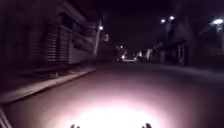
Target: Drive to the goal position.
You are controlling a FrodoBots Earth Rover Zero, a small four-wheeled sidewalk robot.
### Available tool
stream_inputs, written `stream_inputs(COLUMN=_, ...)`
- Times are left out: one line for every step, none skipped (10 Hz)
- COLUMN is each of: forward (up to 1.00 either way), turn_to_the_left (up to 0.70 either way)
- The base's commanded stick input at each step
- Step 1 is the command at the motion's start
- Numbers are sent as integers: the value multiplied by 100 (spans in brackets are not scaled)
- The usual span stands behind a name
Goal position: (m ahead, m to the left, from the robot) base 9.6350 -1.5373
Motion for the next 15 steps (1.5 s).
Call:
stream_inputs(forward=50, turn_to_the_left=0)
stream_inputs(forward=50, turn_to_the_left=0)
stream_inputs(forward=50, turn_to_the_left=0)
stream_inputs(forward=50, turn_to_the_left=0)
stream_inputs(forward=50, turn_to_the_left=0)
stream_inputs(forward=50, turn_to_the_left=0)
stream_inputs(forward=50, turn_to_the_left=0)
stream_inputs(forward=50, turn_to_the_left=0)
stream_inputs(forward=50, turn_to_the_left=0)
stream_inputs(forward=50, turn_to_the_left=0)
stream_inputs(forward=50, turn_to_the_left=0)
stream_inputs(forward=50, turn_to_the_left=0)
stream_inputs(forward=50, turn_to_the_left=0)
stream_inputs(forward=50, turn_to_the_left=0)
stream_inputs(forward=50, turn_to_the_left=0)
